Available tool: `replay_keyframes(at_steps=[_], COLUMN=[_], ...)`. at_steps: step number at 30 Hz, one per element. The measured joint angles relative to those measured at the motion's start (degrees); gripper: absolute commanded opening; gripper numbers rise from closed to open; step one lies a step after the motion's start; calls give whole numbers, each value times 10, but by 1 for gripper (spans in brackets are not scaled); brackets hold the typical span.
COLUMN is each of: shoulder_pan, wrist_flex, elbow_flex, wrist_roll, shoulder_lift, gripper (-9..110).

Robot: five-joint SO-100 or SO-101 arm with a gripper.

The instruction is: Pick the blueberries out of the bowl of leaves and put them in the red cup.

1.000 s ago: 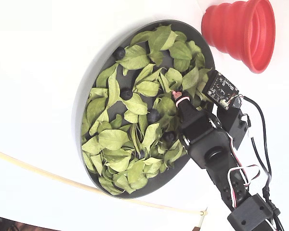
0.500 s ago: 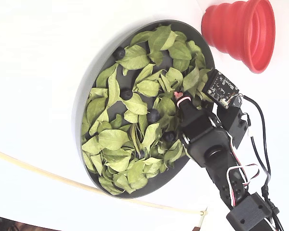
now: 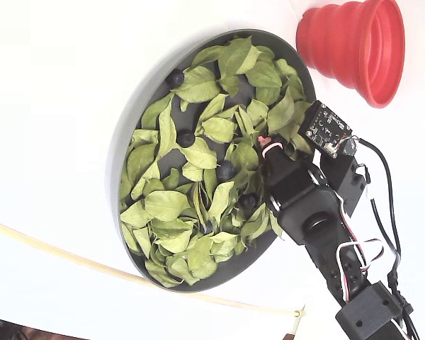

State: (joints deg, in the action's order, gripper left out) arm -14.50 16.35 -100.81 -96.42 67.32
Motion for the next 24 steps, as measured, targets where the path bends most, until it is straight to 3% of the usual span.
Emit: replay_keyframes(at_steps=[24], shoulder_pan=[10], wrist_flex=[-4], elbow_flex=[-23], wrist_roll=[-10], shoulder_lift=[32], gripper=[7])
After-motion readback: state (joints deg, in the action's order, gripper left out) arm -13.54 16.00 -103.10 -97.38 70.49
